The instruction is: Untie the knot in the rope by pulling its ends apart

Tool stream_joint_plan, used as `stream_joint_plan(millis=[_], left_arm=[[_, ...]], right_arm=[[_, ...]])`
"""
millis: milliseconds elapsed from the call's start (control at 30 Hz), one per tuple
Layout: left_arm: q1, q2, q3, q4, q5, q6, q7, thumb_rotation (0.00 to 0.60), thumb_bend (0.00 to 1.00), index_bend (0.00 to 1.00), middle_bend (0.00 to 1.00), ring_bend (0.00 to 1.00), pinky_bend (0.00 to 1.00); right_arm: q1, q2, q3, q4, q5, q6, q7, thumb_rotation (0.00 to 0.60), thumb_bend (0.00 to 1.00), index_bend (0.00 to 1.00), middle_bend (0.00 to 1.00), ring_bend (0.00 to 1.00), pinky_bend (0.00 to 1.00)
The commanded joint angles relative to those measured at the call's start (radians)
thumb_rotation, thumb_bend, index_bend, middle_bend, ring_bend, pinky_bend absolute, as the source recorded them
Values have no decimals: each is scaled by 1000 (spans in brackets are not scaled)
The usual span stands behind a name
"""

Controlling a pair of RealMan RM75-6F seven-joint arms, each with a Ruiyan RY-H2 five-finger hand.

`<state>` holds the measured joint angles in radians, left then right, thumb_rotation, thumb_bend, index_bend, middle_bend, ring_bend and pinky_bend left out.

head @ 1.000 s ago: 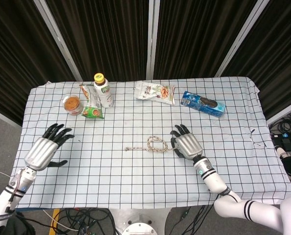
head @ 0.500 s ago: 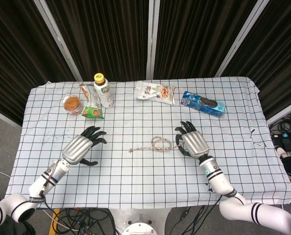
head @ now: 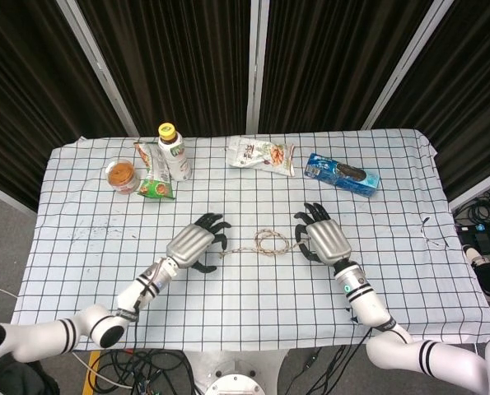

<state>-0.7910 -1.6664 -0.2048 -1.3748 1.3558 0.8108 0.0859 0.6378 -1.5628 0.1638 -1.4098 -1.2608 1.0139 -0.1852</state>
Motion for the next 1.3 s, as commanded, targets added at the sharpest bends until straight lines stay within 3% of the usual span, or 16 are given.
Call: stream_joint_plan(millis=[33, 300, 533, 1300], left_arm=[[-52, -75, -26, 48, -92, -36, 99, 600, 161, 446, 145, 0, 0], [-105, -178, -46, 102, -256, -36, 263, 600, 256, 476, 145, 0, 0], [-126, -209, -54, 123, -332, -4, 338, 600, 290, 476, 145, 0, 0], [-144, -209, -22, 165, -371, 10, 358, 600, 321, 505, 145, 0, 0]], right_arm=[[1, 0, 2, 0, -1, 0, 0, 600, 576, 709, 213, 0, 0], [6, 3, 5, -2, 3, -6, 3, 600, 578, 709, 211, 0, 0], [9, 6, 6, 2, 4, -12, 7, 600, 578, 709, 210, 0, 0], [9, 4, 6, 13, 9, -14, 21, 600, 581, 709, 207, 0, 0]])
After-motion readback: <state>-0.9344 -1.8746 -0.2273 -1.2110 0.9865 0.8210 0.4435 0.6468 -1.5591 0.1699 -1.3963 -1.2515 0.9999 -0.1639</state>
